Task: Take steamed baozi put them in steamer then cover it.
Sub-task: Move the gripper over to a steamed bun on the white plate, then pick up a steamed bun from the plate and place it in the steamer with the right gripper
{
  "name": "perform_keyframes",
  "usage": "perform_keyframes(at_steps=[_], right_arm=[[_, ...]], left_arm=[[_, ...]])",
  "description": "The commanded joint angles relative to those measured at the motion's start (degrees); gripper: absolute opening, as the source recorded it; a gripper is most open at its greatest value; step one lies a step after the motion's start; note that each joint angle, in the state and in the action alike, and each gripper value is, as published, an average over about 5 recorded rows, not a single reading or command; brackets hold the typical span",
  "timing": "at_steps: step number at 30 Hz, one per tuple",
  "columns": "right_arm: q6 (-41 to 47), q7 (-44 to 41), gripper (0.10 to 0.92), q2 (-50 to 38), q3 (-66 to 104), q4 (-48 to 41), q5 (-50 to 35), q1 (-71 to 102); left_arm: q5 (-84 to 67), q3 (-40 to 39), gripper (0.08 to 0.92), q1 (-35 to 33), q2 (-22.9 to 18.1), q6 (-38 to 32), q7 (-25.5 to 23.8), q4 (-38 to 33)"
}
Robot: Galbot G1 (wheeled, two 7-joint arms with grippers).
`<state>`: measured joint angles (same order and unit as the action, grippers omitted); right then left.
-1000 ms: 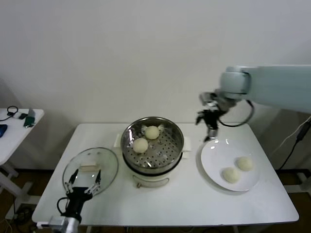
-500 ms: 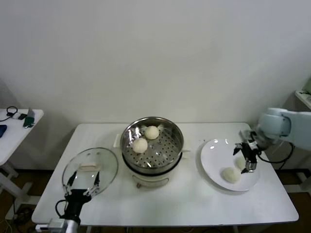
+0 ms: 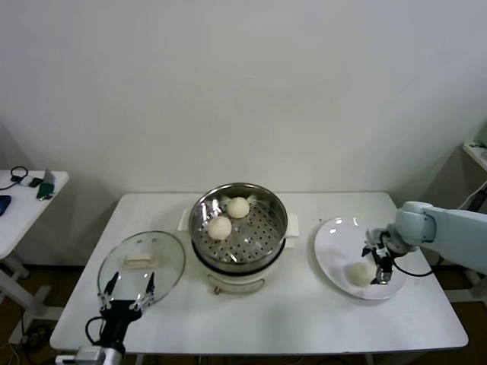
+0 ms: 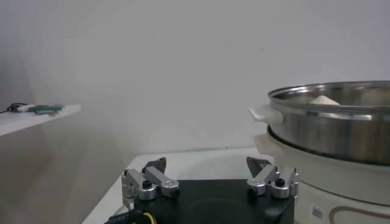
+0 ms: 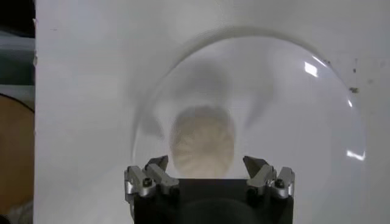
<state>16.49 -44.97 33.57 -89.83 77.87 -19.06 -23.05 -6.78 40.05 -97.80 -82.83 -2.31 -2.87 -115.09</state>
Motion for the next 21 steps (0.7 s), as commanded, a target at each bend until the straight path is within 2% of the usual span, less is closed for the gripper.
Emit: perform_keyframes(at_steps=[1, 5, 13, 17, 21], right_arm=[[0.7, 1.7, 0.822, 0.5, 6.5, -2.9, 1.6, 7.6], [0.9, 1.7, 0.802, 0.6, 6.8, -3.0, 1.2, 7.4], [-0.4, -0.1, 0.665, 1.0, 4.1, -2.0, -1.5, 1.7], [-3.0, -2.5, 0.658, 1.9, -1.3, -0.7, -3.7, -6.3], [-11.0, -5.5, 0.661, 6.0, -9.5, 1.2, -4.2, -22.0]], left_arm=[[0.1, 0.0, 0.823, -0.1, 0.1, 0.0, 0.0, 0.0], [0.1, 0.0, 0.823, -0.2, 0.3, 0.0, 0.1, -0.2], [0.5, -0.1, 0.823, -0.3, 0.2, 0.1, 0.2, -0.6], [0.8, -0.1, 0.823, -0.4, 0.2, 0.0, 0.2, -0.8], [1.1, -0.1, 0.823, -0.4, 0.3, 0.1, 0.2, -0.9]])
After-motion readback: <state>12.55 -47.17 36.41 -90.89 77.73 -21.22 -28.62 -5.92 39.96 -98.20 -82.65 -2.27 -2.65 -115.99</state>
